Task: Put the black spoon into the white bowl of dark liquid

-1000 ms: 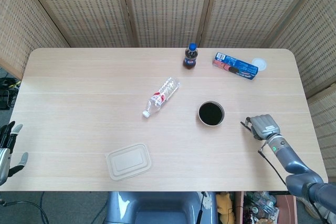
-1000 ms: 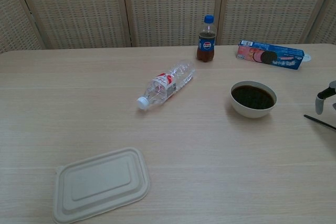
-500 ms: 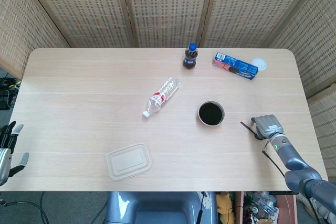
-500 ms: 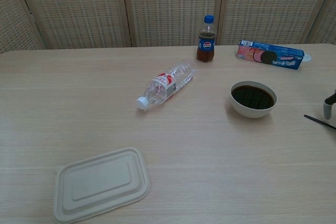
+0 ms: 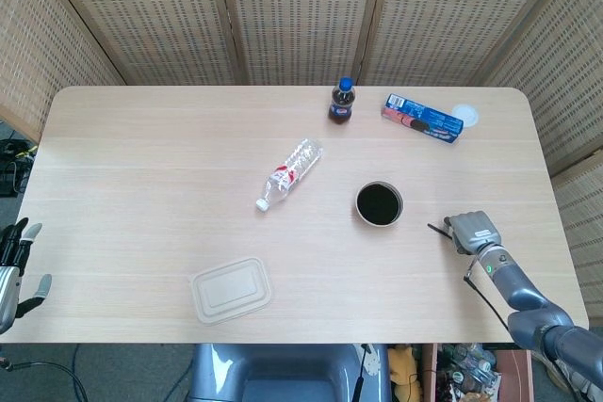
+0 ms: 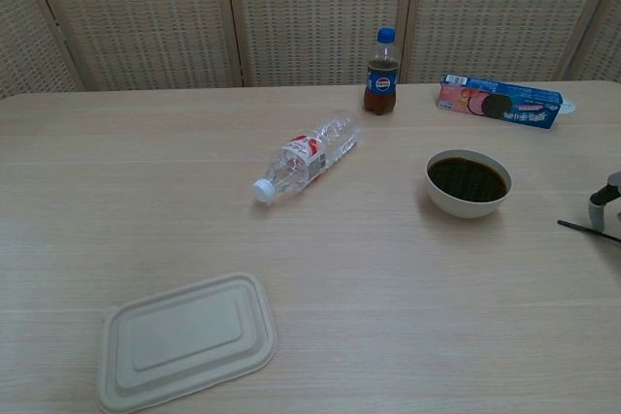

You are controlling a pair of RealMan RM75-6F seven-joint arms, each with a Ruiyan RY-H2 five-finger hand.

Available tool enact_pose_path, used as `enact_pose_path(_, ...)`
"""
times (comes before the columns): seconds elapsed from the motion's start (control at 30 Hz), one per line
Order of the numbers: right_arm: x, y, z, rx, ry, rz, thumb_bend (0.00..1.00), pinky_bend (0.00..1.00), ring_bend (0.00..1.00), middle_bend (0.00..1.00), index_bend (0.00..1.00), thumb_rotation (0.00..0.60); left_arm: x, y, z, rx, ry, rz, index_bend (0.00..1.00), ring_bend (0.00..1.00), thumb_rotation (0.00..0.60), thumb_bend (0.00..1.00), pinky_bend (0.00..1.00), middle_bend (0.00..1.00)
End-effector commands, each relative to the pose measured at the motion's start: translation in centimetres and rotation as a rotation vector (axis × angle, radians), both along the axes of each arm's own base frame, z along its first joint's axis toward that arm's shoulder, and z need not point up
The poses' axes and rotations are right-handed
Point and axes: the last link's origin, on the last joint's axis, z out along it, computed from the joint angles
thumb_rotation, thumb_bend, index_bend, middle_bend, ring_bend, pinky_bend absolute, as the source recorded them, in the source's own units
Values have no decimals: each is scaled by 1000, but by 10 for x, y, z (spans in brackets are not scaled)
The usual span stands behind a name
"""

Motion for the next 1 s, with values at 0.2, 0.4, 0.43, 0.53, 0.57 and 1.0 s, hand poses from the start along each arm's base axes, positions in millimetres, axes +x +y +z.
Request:
enact_pose_path(0.2, 9, 14, -5, 35, -22, 35, 927, 998, 979, 939, 367, 600, -1, 0, -1, -3, -1, 2, 0, 0, 600, 411, 0, 0)
enact_pose_path(0.4, 16, 28, -7, 62, -42, 55, 928, 998, 978, 939, 367, 600, -1, 1, -2, -5, -2, 1, 0, 0, 600, 411, 0, 0)
enact_pose_path(0.43, 16, 30, -7, 65, -43, 54, 928, 998, 978, 939, 367, 600, -1, 1, -2, -5, -3, 1, 0, 0, 600, 411, 0, 0)
enact_pose_path(0.53, 16, 35, -8, 74, -44, 54, 927, 998, 978, 939, 367, 600, -2, 1, -2, -5, -4, 2, 0, 0, 600, 411, 0, 0)
enact_pose_path(0.57, 16, 37, -8, 76, -44, 56, 927, 997, 978, 939, 367, 600, -2, 1, -2, -5, -4, 2, 0, 0, 600, 410, 0, 0)
enact_pose_path(1.0, 43, 37, 20, -74, -143, 139, 645, 998, 959, 821, 367, 600, -2, 2, -4, -7, -9, -2, 0, 0, 600, 411, 0, 0)
